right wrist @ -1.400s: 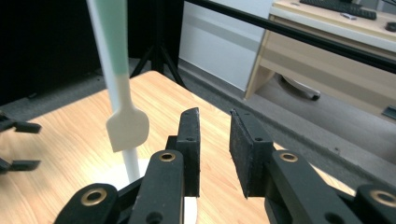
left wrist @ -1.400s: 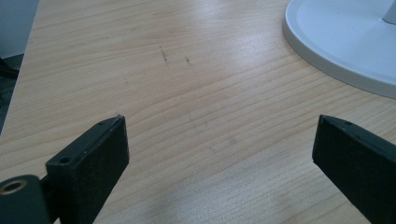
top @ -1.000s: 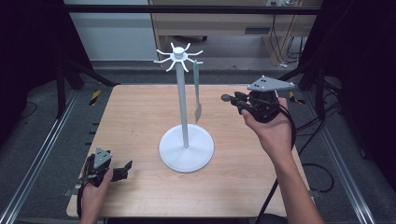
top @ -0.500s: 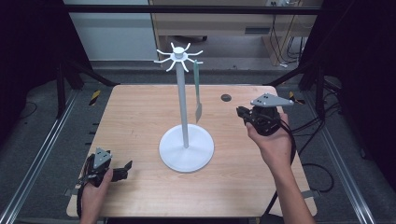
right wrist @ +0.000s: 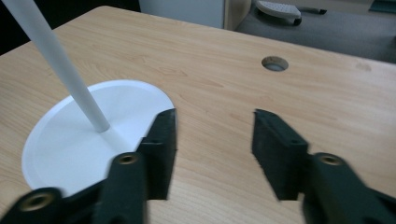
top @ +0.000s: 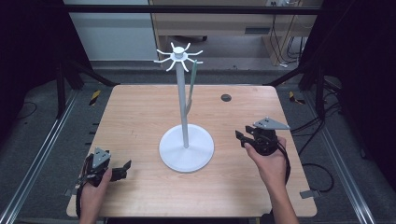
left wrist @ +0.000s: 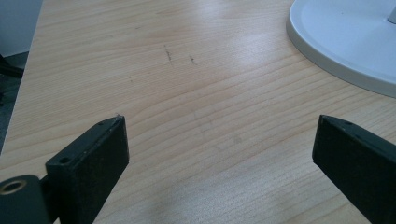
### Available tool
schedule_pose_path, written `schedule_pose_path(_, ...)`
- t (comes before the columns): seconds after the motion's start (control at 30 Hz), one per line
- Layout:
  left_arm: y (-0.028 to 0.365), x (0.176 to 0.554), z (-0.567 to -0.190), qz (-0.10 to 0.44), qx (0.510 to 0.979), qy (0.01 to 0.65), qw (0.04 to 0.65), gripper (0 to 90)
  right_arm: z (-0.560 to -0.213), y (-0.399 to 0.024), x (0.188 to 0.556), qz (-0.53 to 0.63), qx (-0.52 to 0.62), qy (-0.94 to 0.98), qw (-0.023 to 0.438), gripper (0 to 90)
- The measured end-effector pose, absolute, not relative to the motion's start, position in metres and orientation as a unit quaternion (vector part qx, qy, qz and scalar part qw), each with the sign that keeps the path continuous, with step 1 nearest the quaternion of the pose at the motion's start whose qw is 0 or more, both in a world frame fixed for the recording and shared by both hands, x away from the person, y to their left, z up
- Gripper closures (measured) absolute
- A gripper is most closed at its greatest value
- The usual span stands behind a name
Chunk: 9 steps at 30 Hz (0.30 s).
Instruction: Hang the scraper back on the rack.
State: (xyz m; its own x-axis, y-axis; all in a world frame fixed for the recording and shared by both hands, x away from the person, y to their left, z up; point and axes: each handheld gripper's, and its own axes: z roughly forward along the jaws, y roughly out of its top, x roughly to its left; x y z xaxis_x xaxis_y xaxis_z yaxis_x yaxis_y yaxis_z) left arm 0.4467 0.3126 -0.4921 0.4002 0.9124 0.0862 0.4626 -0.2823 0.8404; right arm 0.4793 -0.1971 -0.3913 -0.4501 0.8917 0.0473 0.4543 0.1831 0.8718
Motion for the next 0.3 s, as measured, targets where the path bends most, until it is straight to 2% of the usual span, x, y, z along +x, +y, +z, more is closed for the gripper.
schedule_pose_path(0.03,0.313,0.447,-0.492,0.294,0.745,0.462,0.381,3.2,-0.402,-0.197,0.479,0.439,0.471,0.725,0.246,33.0)
schedule_pose_path(0.07,0.312,0.447,-0.492,0.293,0.745,0.462,0.381,3.2,-0.402,-0.197,0.479,0.439,0.471,0.725,0.246,33.0)
schedule_pose_path(0.13,0.312,0.447,-0.493,0.293,0.745,0.463,0.381,3.1,-0.418,-0.196,0.477,0.429,0.478,0.719,0.265,19.7)
schedule_pose_path(0.17,0.313,0.447,-0.493,0.293,0.745,0.463,0.381,3.1,-0.418,-0.196,0.477,0.429,0.478,0.719,0.265,19.7)
schedule_pose_path(0.2,0.313,0.447,-0.493,0.291,0.744,0.464,0.381,3.0,-0.428,-0.197,0.476,0.435,0.486,0.712,0.260,11.3)
schedule_pose_path(0.3,0.314,0.448,-0.493,0.289,0.746,0.464,0.379,3.0,-0.439,-0.198,0.475,0.440,0.490,0.706,0.260,9.4)
